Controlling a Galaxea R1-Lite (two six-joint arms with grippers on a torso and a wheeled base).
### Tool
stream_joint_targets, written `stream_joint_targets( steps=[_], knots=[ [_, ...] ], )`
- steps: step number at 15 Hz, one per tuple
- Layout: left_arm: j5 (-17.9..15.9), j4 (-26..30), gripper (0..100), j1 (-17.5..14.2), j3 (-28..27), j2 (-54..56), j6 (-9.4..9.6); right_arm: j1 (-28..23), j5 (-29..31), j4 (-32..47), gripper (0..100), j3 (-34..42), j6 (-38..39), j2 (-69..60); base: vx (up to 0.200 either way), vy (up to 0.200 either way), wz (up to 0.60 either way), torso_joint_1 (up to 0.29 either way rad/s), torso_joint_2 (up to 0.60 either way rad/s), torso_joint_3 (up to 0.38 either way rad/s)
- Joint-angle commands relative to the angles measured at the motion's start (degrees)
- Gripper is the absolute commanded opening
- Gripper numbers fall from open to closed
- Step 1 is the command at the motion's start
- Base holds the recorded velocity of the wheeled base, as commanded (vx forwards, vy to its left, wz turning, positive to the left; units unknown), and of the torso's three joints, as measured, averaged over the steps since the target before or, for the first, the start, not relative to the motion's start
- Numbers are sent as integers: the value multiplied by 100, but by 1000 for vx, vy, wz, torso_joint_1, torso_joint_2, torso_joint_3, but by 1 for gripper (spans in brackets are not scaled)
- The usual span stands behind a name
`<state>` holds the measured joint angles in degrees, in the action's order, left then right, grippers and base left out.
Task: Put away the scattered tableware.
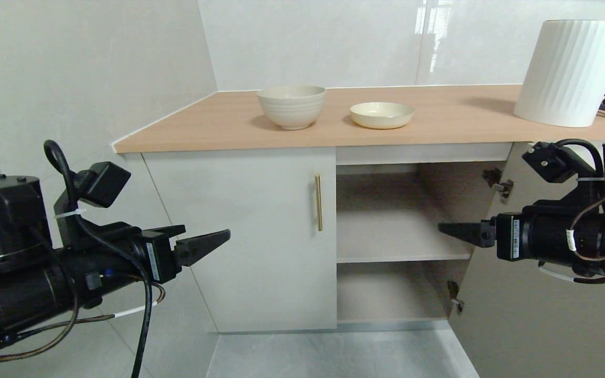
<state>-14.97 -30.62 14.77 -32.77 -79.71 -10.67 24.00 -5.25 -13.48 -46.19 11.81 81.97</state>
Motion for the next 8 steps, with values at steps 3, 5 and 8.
stream_joint_targets(
  steps=[3,5,8],
  knots=[
    [-15,30,100,-1,-28,44,3,-1,-11,250,100,-110,-4,-427,0,0,0,0,0,0],
    [12,223,100,-1,-133,79,3,-1,-11,258,100,-118,5,-463,0,0,0,0,0,0],
    [91,496,100,8,-230,176,3,8,-11,258,100,-110,-4,-375,0,0,0,0,0,0]
  ],
)
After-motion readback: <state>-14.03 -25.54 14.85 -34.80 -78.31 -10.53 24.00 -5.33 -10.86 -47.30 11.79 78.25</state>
